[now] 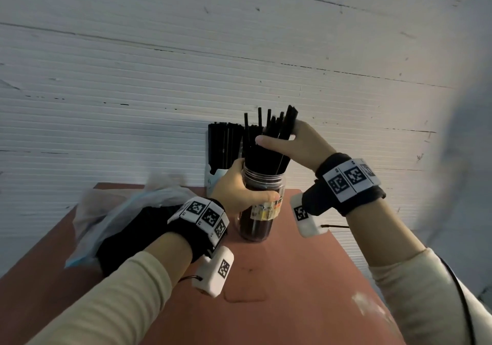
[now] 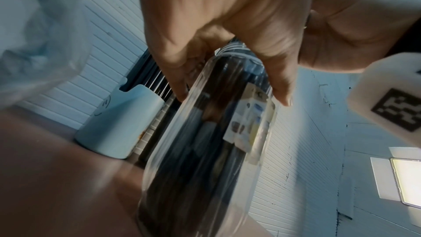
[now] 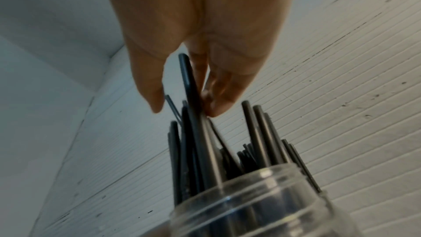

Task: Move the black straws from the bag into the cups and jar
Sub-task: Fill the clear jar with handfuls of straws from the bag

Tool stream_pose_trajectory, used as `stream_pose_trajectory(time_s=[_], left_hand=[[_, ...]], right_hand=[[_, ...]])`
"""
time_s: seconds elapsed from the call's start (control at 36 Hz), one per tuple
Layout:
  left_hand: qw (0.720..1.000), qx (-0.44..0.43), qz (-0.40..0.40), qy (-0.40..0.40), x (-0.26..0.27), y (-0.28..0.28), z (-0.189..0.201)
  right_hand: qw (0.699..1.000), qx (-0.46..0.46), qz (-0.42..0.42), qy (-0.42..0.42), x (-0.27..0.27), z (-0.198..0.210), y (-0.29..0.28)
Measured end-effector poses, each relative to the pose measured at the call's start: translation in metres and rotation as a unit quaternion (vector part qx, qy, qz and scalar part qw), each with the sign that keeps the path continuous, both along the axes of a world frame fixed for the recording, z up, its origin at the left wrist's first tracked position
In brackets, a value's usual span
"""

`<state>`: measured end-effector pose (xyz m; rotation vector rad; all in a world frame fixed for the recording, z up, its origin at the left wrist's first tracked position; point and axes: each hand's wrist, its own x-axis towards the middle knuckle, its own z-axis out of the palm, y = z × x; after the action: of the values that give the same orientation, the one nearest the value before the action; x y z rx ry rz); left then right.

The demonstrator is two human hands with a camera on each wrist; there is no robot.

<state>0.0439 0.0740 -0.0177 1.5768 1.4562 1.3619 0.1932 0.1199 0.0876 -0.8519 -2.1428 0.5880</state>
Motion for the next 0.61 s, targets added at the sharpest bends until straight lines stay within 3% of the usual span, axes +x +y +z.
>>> stream_pose_trajectory(time_s=[0.08, 0.17, 0.33, 0.44, 0.53, 0.61], left_hand=[[1.0, -0.003, 0.0, -0.001, 0.0, 0.001, -0.001], [1.0, -0.005, 0.003, 0.001, 0.0, 0.001, 0.0], [1.0, -0.008, 0.015, 0.012, 0.001, 0.0, 0.0], [1.0, -0.004, 0.01, 0.011, 0.001, 0.0, 0.0], [1.0, -0.005, 0.01, 0.012, 0.001, 0.001, 0.0], [1.0, -0.004, 0.016, 0.015, 0.001, 0.002, -0.002]], right_hand=[[0.996, 0.039, 0.006, 0.083, 0.0, -0.001, -0.001], [0.991, 0.085, 0.009, 0.102, 0.0, -0.003, -0.004], [0.98, 0.198, -0.008, -0.004, -0.006, -0.015, -0.005], [0.98, 0.196, -0.031, -0.03, -0.006, -0.018, -0.006], [0.977, 0.212, 0.006, -0.003, -0.008, -0.016, -0.005], [0.968, 0.236, 0.035, -0.083, -0.01, -0.016, -0.005]])
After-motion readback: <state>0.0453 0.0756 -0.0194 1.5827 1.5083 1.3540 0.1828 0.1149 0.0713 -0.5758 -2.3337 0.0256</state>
